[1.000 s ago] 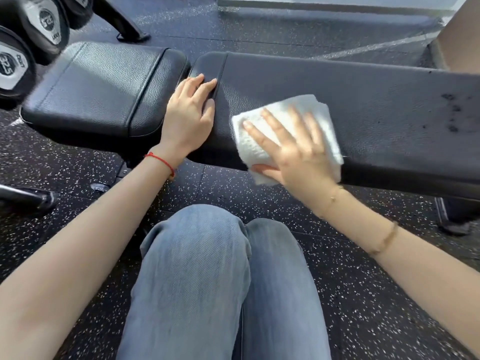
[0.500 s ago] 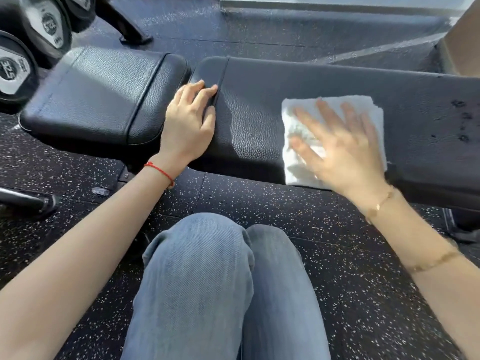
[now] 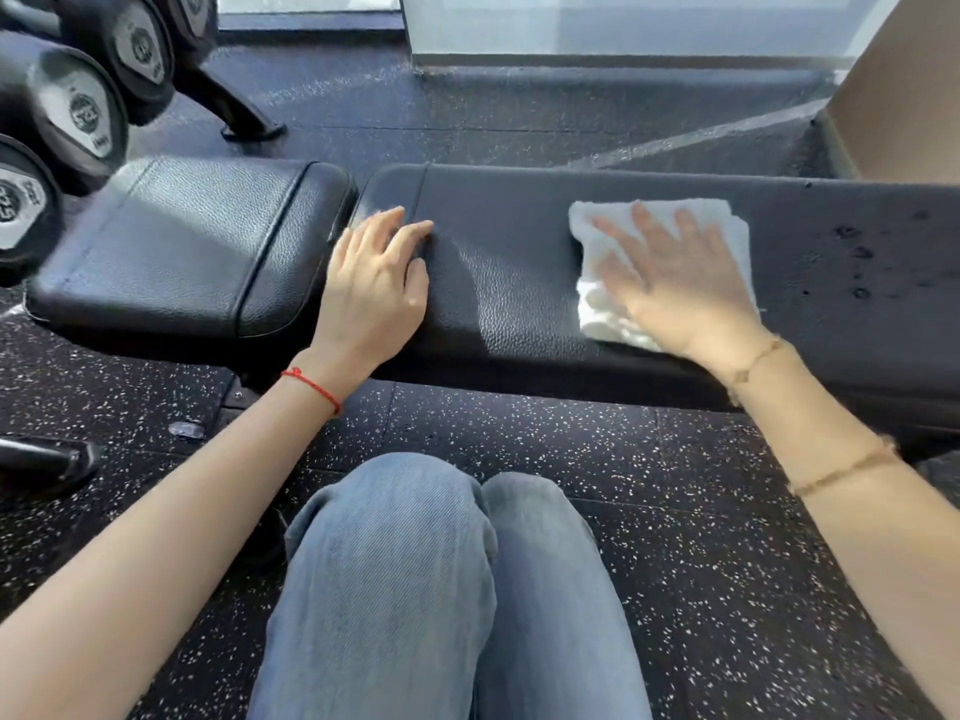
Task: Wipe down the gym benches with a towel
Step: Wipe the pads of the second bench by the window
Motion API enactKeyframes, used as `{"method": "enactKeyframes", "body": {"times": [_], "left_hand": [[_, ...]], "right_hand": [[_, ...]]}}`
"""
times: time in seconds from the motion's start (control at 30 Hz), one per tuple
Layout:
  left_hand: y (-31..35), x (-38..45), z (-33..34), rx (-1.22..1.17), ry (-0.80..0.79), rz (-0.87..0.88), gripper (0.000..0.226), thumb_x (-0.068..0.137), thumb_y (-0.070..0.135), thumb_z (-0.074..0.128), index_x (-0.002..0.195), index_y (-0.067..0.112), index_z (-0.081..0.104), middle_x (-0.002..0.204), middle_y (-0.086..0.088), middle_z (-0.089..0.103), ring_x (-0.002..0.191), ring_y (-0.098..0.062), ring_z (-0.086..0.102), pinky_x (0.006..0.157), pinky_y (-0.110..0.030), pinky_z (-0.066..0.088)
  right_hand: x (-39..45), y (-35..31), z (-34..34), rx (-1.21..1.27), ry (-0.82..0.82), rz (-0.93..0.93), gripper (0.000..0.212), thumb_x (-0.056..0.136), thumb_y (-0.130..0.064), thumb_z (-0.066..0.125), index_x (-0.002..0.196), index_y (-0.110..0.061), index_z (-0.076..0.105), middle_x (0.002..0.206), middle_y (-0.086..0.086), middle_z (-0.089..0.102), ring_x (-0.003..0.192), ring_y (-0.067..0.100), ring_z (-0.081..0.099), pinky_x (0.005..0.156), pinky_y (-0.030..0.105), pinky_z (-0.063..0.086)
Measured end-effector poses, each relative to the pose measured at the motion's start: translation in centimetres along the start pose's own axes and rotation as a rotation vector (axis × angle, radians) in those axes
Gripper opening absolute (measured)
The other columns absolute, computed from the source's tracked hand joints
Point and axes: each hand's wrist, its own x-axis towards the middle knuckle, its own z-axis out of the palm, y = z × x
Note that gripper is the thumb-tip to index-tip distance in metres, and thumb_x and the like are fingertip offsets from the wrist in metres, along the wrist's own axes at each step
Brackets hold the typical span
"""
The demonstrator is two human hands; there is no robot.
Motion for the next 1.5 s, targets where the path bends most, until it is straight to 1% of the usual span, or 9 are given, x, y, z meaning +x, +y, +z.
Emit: {"method": "enactKeyframes", "body": {"times": [0.2,0.4,0.53,0.67,0.87,0.97,1.13,1.27,1.5], "left_hand": [[2.0,0.0,1.4,-0.01,-0.014,0.03,0.042,0.097,0.026,0.046,0.137,0.018,0.052,0.143,-0.006,0.048,0.14,-0.026,0.037,0.119,-0.041,0.025],[1.6,0.0,1.5,-0.013,0.009,0.036,0.041,0.096,0.032,0.046,0.135,0.023,0.053,0.14,-0.001,0.049,0.137,-0.022,0.038,0.117,-0.039,0.027],[1.7,-0.2,1.4,-0.016,-0.002,0.026,0.043,0.097,0.033,0.044,0.138,0.022,0.051,0.143,-0.002,0.048,0.139,-0.023,0.037,0.118,-0.038,0.025],[1.9,-0.4,1.5,-0.001,-0.001,0.019,0.043,0.098,0.031,0.044,0.139,0.02,0.051,0.144,-0.004,0.048,0.141,-0.025,0.036,0.119,-0.042,0.026],[2.7,0.0,1.4,0.074,0.005,0.034,0.042,0.095,0.028,0.041,0.131,0.015,0.056,0.137,-0.007,0.053,0.133,-0.028,0.044,0.113,-0.042,0.031],[2.9,0.0,1.3,0.116,-0.013,0.04,0.044,0.094,0.027,0.036,0.132,0.014,0.054,0.137,-0.009,0.053,0.132,-0.03,0.044,0.113,-0.044,0.029],[5.3,0.2,1.3,0.132,-0.118,-0.058,0.048,0.096,0.023,0.037,0.142,0.012,0.043,0.151,-0.013,0.039,0.144,-0.031,0.029,0.119,-0.055,0.014],[9.9,0.9,2.0,-0.007,-0.189,0.005,0.055,0.099,0.026,0.037,0.152,0.016,0.029,0.159,-0.01,0.028,0.15,-0.028,0.018,0.122,-0.055,0.008],[16.2,1.5,5.1,-0.013,-0.219,0.024,0.053,0.1,0.029,0.033,0.151,0.018,0.03,0.158,-0.012,0.027,0.149,-0.034,0.015,0.12,-0.059,0.009]], "right_hand": [[6.5,-3.4,-0.8,0.03,-0.059,-0.042,0.059,0.098,-0.066,0.004,0.154,-0.049,0.002,0.166,-0.006,-0.005,0.151,0.038,-0.007,0.12,0.054,-0.011],[0.4,-2.1,0.2,-0.007,-0.008,-0.214,0.054,0.098,-0.062,0.006,0.151,-0.054,0.0,0.165,-0.012,-0.006,0.152,0.029,-0.009,0.12,0.046,-0.015],[-1.6,2.4,-0.2,0.009,-0.009,-0.059,0.061,0.089,-0.072,-0.009,0.148,-0.059,-0.005,0.165,-0.014,-0.004,0.153,0.027,-0.006,0.121,0.043,-0.011],[3.2,2.4,-0.6,0.045,-0.019,0.102,0.057,0.097,-0.063,0.005,0.152,-0.051,0.005,0.166,-0.008,-0.001,0.152,0.033,-0.003,0.122,0.052,-0.007],[2.3,-3.6,0.0,0.007,-0.041,0.001,0.058,0.095,-0.064,-0.002,0.152,-0.052,-0.005,0.166,-0.007,-0.007,0.151,0.036,-0.007,0.121,0.053,-0.01],[-2.5,-4.0,0.0,-0.019,0.006,-0.02,0.058,0.097,-0.06,0.003,0.153,-0.05,0.002,0.166,-0.007,0.002,0.152,0.033,0.001,0.123,0.053,-0.003],[-7.5,-0.9,0.0,0.047,0.026,0.08,0.057,0.096,-0.062,0.007,0.152,-0.053,0.003,0.166,-0.012,0.003,0.153,0.024,-0.004,0.124,0.045,-0.007],[-7.1,2.3,-0.4,0.052,0.026,0.174,0.054,0.098,-0.06,0.009,0.151,-0.055,0.0,0.166,-0.011,-0.001,0.153,0.025,-0.006,0.123,0.045,-0.007],[-4.4,6.6,-0.7,0.012,0.019,0.262,0.057,0.097,-0.061,0.008,0.152,-0.052,0.001,0.166,-0.011,-0.001,0.153,0.025,-0.004,0.122,0.045,-0.005]]}}
